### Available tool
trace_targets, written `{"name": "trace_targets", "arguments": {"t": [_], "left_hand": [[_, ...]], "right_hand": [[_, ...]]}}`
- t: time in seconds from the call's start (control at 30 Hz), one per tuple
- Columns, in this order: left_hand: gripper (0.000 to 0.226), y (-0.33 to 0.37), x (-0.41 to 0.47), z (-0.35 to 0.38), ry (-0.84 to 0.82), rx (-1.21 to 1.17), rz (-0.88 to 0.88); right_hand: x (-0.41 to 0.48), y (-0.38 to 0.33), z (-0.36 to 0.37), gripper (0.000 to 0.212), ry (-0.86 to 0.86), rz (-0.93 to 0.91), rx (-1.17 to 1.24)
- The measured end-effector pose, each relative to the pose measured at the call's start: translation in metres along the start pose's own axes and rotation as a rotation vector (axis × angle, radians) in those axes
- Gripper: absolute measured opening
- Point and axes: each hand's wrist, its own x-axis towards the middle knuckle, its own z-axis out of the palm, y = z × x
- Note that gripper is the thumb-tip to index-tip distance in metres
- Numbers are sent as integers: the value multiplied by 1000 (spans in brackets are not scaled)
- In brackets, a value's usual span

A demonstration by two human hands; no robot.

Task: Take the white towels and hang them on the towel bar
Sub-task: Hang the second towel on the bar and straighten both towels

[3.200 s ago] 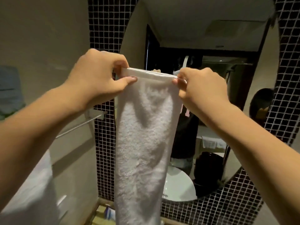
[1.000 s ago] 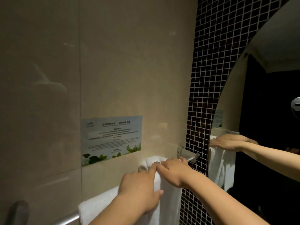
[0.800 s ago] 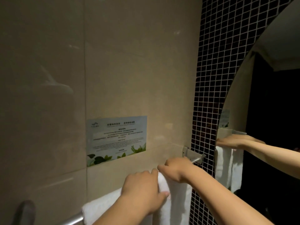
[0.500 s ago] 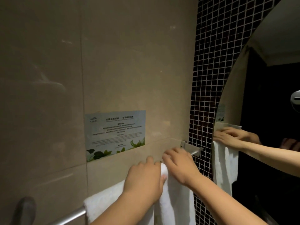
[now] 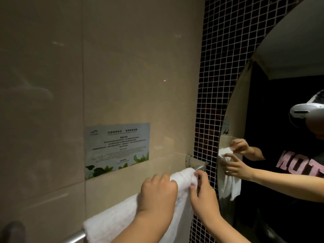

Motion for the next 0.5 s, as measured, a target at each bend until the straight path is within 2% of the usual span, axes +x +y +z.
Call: {"name": "trace_targets", "arguments": {"t": [0.07, 0.13, 0.2, 0.3, 0.33, 0.43, 0.5], "left_hand": [[26, 0, 4, 0, 41, -3, 9], [39, -4, 12, -8, 147, -53, -23], [37, -12, 18, 2, 221, -55, -51], [21, -14, 12, 20, 146, -38, -140], [24, -11, 6, 25, 153, -22, -132], [55, -3, -7, 46, 98, 19, -60], [53, -4, -14, 59, 143, 26, 25]], "right_hand": [[8, -7, -2, 34, 88, -47, -25], [18, -16, -7, 34, 147, -121, 34], [25, -21, -8, 37, 183, -186, 63], [14, -23, 3, 41, 65, -167, 47], [6, -19, 10, 45, 19, -153, 50], [-16, -2, 29, 62, -45, -187, -11], [-25, 10, 37, 63, -74, -212, -85]]}}
